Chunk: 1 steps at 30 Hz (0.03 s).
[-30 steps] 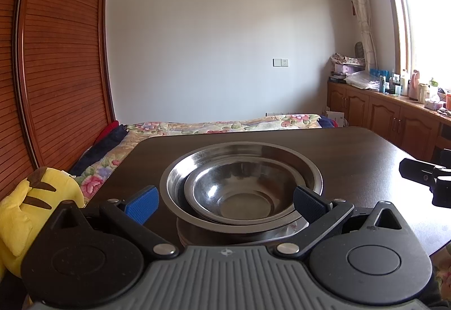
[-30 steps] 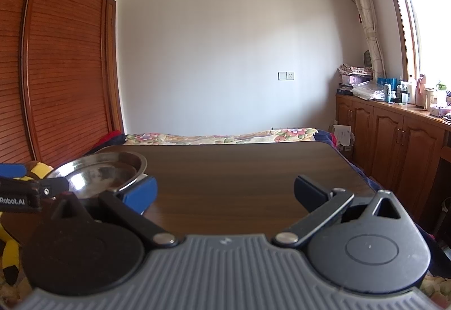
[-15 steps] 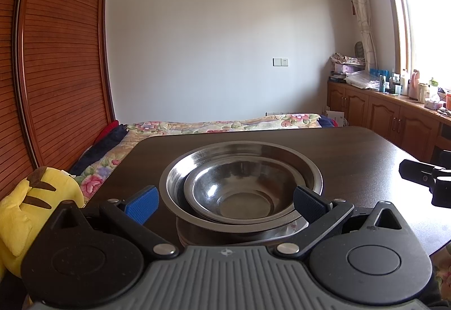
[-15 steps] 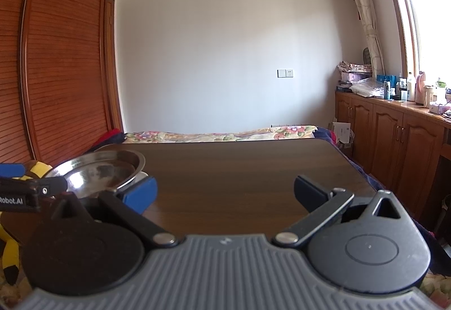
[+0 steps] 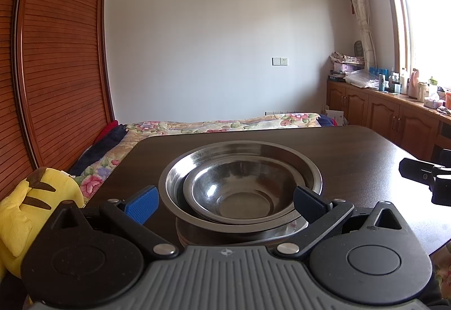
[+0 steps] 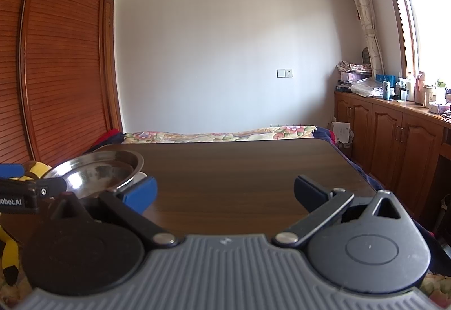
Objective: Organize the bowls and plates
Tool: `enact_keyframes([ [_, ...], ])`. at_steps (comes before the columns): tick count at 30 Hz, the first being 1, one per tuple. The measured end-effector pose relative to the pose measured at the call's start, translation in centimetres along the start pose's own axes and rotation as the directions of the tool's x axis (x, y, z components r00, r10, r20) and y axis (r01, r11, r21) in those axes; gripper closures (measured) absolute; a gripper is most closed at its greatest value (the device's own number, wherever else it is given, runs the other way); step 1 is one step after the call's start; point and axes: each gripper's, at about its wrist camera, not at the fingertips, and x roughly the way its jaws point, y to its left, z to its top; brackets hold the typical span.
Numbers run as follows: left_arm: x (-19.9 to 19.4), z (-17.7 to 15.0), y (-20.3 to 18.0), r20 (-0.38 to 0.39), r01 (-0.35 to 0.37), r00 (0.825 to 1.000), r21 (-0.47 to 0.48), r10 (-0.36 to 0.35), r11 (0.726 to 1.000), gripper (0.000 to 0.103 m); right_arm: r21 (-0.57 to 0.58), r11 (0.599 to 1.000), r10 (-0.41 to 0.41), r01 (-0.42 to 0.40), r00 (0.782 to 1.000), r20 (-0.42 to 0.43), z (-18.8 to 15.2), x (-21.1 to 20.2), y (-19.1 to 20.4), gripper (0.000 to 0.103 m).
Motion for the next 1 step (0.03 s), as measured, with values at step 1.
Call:
enact_keyframes([
  [1,-0.01,0.00,0.01,0.000,0.000,1.000,0.001,0.000,1.000,0.000,-0.001,1.000,-0.001,0.001,1.000,0.000,0.01,0.05,0.02,0.000],
])
